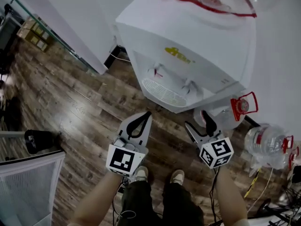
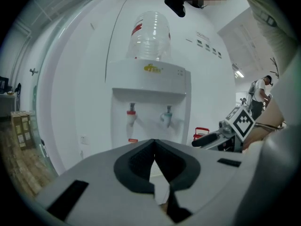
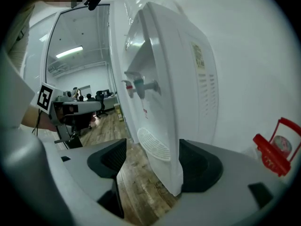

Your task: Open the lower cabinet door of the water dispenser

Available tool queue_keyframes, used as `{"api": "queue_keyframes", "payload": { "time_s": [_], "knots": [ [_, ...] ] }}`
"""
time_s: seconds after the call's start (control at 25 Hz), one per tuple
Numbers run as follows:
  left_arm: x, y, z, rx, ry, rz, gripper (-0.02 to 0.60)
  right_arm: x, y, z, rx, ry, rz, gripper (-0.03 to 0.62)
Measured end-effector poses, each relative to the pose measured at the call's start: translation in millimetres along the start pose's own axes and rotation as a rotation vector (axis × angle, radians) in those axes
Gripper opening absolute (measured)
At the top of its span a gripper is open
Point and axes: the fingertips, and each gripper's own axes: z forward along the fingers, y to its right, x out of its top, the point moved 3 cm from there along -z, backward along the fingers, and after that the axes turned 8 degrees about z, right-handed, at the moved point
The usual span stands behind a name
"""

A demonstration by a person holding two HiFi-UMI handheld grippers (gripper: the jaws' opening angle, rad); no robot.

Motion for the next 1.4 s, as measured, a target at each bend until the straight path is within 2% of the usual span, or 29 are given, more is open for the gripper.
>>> {"api": "queue_keyframes", "payload": {
  "time_s": [0.12,0.24,0.44,0.64,0.8,0.84,1.0,1.12,1.2,1.4],
  "knots": [
    [-27,-3,10,0.008,0.023,-0.029,0.005,-28,13,22,0.021,-0.006,-0.031,0.351],
    [-49,-3,22,0.006,0.037,-0.018,0.005,-51,35,46,0.021,-0.022,-0.064,0.367],
    [-89,-2,40,0.000,0.036,-0.004,0.006,-85,74,79,-0.022,-0.043,-0.029,0.375],
    [-118,-1,47,-0.002,0.027,-0.005,0.006,-110,91,112,-0.046,-0.037,-0.022,0.379],
    [-136,-3,50,-0.006,0.014,-0.003,0.006,-113,99,123,-0.084,0.010,0.005,0.366],
    [-138,-3,51,-0.005,0.014,-0.007,0.006,-112,100,122,-0.097,0.018,0.003,0.344],
    [-149,-7,54,0.007,0.004,-0.012,0.006,-115,98,123,-0.156,0.026,-0.017,0.328],
    [-153,-6,55,-0.019,-0.003,-0.028,0.006,-119,96,122,-0.195,0.030,0.000,0.303],
    [-152,-4,54,-0.035,-0.010,-0.034,0.006,-121,95,121,-0.220,0.023,0.011,0.293],
    [-149,-9,44,-0.012,-0.026,-0.061,0.006,-117,93,122,-0.256,-0.031,0.030,0.282]
  ]
}}
